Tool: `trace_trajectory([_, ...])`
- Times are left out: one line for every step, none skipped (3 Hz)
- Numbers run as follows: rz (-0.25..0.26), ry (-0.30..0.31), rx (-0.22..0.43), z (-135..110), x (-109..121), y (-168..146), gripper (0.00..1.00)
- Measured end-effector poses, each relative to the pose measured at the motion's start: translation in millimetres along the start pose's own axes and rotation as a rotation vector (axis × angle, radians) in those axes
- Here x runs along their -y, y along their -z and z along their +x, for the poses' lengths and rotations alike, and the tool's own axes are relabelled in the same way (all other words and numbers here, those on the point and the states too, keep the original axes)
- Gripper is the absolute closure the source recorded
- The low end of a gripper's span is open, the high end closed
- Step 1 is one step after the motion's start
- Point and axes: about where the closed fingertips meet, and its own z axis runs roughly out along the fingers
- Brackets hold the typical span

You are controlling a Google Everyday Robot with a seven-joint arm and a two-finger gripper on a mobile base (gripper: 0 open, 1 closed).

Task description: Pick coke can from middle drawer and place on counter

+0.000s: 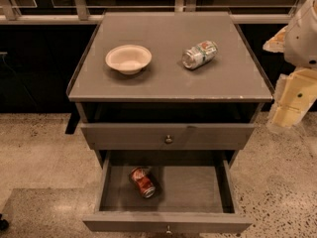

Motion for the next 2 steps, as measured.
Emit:
trace_trajectory([0.008, 0.002, 0.004, -1.0, 0.2, 1.3, 0.00])
trace_trajectory([0.061, 0.011, 0.052, -6.4, 0.7, -2.3, 0.00])
